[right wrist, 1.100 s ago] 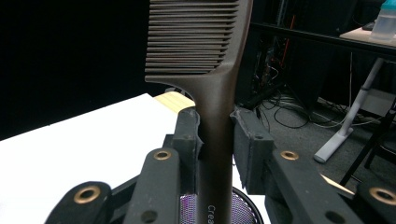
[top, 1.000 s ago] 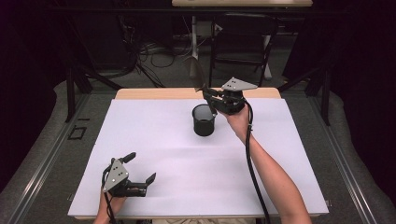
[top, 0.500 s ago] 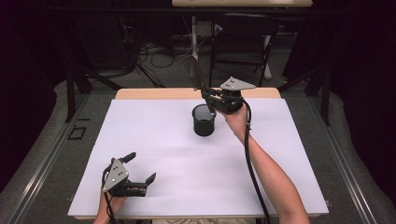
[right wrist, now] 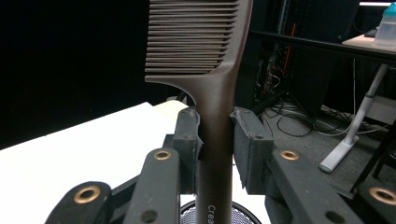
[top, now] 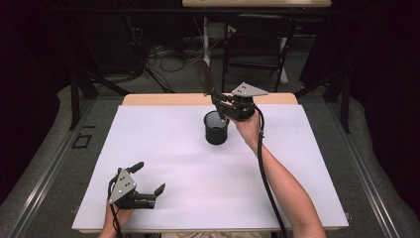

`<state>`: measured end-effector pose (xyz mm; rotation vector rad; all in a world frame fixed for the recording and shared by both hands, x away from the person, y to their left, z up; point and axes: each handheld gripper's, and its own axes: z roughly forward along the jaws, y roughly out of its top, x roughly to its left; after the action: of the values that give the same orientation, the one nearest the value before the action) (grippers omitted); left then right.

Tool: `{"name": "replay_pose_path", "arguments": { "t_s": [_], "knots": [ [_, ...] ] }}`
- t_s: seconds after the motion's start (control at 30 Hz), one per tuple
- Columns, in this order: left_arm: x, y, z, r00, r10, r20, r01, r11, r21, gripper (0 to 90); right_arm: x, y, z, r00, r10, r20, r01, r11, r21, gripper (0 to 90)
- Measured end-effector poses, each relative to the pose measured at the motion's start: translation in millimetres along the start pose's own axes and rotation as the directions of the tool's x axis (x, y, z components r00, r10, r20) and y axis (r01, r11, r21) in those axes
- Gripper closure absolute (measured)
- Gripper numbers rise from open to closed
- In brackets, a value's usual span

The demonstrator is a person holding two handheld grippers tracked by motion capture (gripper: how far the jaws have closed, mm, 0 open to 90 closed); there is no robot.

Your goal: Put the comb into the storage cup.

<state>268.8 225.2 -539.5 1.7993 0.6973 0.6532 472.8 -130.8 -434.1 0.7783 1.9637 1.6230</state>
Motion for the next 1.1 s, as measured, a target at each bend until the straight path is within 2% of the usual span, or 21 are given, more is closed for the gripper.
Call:
{"name": "replay_pose_path", "arguments": {
  "t_s": [0.7,0.8,1.1],
  "knots": [
    [-0.3,0.1,-1.2,1.0,0.002,-0.002,-0.002,1.0,-0.001,0.2,-2.8,-5.8,7.7,1.0,0.002,0.005,-0.002,1.0,-0.03,72.9],
    [-0.6,0.2,-1.5,1.0,0.002,-0.003,-0.002,1.0,-0.003,0.2,-2.3,-7.5,8.5,0.9999,0.014,0.005,-0.013,1.0,-0.028,72.9],
    [-0.4,0.1,-1.5,1.0,0.004,-0.005,-0.004,1.0,0.0,0.3,-2.1,-9.0,11.1,1.0,0.007,0.002,-0.007,1.0,-0.027,72.9]
  ]
}}
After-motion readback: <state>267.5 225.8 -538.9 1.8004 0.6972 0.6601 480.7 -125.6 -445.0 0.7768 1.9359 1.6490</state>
